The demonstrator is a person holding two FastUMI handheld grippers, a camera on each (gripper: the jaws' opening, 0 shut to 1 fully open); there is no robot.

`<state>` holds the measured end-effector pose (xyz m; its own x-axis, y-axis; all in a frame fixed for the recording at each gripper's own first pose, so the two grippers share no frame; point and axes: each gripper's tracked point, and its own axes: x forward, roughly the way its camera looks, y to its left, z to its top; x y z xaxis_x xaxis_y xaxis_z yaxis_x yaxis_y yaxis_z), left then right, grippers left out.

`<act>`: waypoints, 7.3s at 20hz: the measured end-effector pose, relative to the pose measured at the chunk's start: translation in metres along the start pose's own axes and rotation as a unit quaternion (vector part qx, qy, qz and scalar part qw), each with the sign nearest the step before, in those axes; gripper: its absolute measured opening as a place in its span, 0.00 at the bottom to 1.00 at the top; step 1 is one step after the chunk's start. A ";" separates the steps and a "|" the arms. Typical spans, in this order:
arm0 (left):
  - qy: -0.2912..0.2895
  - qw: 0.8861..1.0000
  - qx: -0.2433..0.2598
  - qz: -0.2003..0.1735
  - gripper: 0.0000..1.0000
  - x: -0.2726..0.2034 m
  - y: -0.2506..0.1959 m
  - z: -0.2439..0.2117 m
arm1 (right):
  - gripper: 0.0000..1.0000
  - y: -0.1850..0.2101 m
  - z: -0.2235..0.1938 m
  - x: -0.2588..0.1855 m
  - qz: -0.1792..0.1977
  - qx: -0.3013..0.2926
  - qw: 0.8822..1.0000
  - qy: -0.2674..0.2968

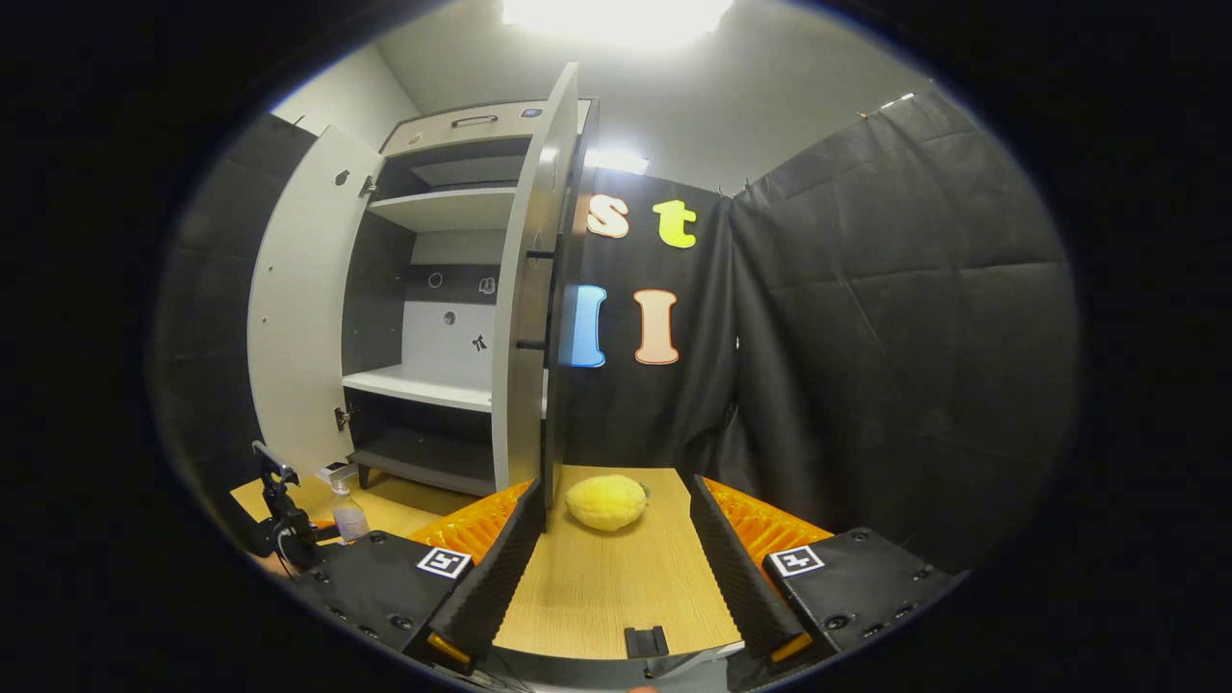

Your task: Grasp the bottle in the cabinet with the left hand and place it on the coaster, then close the right door with the right hand and the left door with the left hand.

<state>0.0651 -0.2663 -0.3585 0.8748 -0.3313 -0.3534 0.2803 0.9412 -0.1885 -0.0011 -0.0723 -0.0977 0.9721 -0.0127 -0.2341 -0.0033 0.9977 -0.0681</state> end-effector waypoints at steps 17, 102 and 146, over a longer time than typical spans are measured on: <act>-0.029 0.999 0.002 0.032 0.96 -0.053 0.005 0.064 | 0.96 0.006 0.015 0.024 0.025 0.040 0.998 -0.028; -0.229 0.960 0.014 0.157 0.90 -0.125 0.295 0.320 | 0.98 0.152 0.073 0.099 -0.013 0.028 0.997 -0.071; -0.211 0.970 0.017 0.118 0.96 -0.093 0.216 0.328 | 0.96 0.007 0.046 0.058 -0.046 0.036 0.996 -0.065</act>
<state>0.1743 -0.0103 -0.0660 0.9981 -0.0566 0.0259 0.0592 0.9916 -0.1146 0.0664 -0.0630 -0.0672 0.9897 -0.1001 -0.1022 0.0992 0.9950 -0.0134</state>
